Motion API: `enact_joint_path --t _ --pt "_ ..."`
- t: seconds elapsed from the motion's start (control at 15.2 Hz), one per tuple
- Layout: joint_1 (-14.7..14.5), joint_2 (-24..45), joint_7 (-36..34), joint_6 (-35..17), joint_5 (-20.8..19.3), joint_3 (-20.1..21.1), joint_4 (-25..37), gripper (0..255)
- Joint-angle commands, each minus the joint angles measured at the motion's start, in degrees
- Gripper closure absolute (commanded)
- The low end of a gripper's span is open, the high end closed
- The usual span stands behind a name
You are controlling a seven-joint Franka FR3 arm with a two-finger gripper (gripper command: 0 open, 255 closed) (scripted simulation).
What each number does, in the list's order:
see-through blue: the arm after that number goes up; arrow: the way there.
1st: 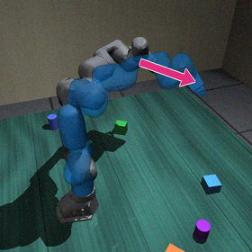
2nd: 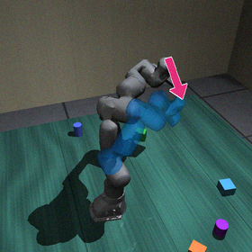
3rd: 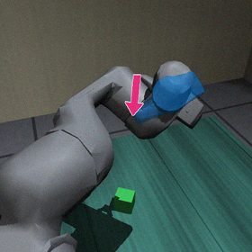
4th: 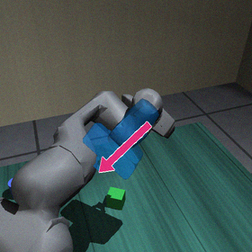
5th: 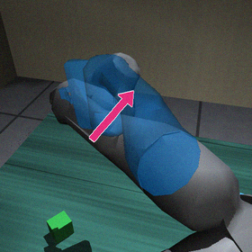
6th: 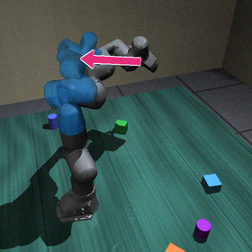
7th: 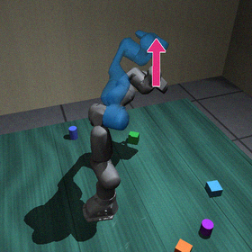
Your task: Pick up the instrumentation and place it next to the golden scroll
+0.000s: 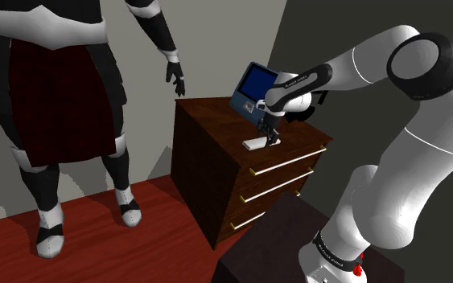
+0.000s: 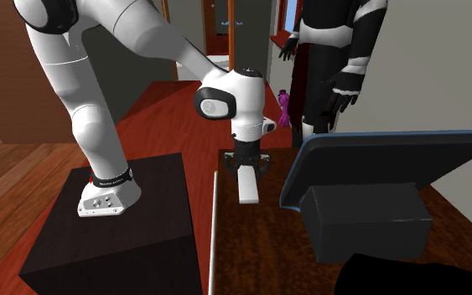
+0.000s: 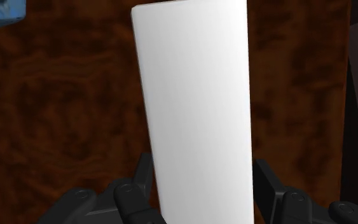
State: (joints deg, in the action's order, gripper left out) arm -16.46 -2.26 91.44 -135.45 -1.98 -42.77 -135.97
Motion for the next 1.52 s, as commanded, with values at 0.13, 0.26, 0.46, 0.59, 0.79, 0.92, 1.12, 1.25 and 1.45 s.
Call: enact_joint_path --t 0.13,0.26,0.46,0.59,0.79,0.92,1.12,1.25,1.45 --pt "0.2 -2.6 -1.7 3.2 -2.3 0.3 1.2 255" --pt "0.3 -3.8 -2.4 4.9 -3.2 0.6 1.9 255" --pt "0.4 -5.5 -3.3 7.4 -4.5 1.0 3.1 255" --pt "0.5 -6.5 -3.9 9.0 -5.1 1.3 3.9 255" --pt "0.7 -8.0 -4.5 11.5 -6.0 1.8 5.2 255" --pt "0.7 -8.8 -4.9 13.1 -6.4 2.1 6.1 255" --pt "0.8 -9.9 -5.4 15.6 -7.0 2.6 7.6 255" --pt "0.9 -10.6 -5.6 17.2 -7.2 3.0 8.6 255" --pt "0.9 -11.5 -6.0 19.6 -7.6 3.4 10.3 255"
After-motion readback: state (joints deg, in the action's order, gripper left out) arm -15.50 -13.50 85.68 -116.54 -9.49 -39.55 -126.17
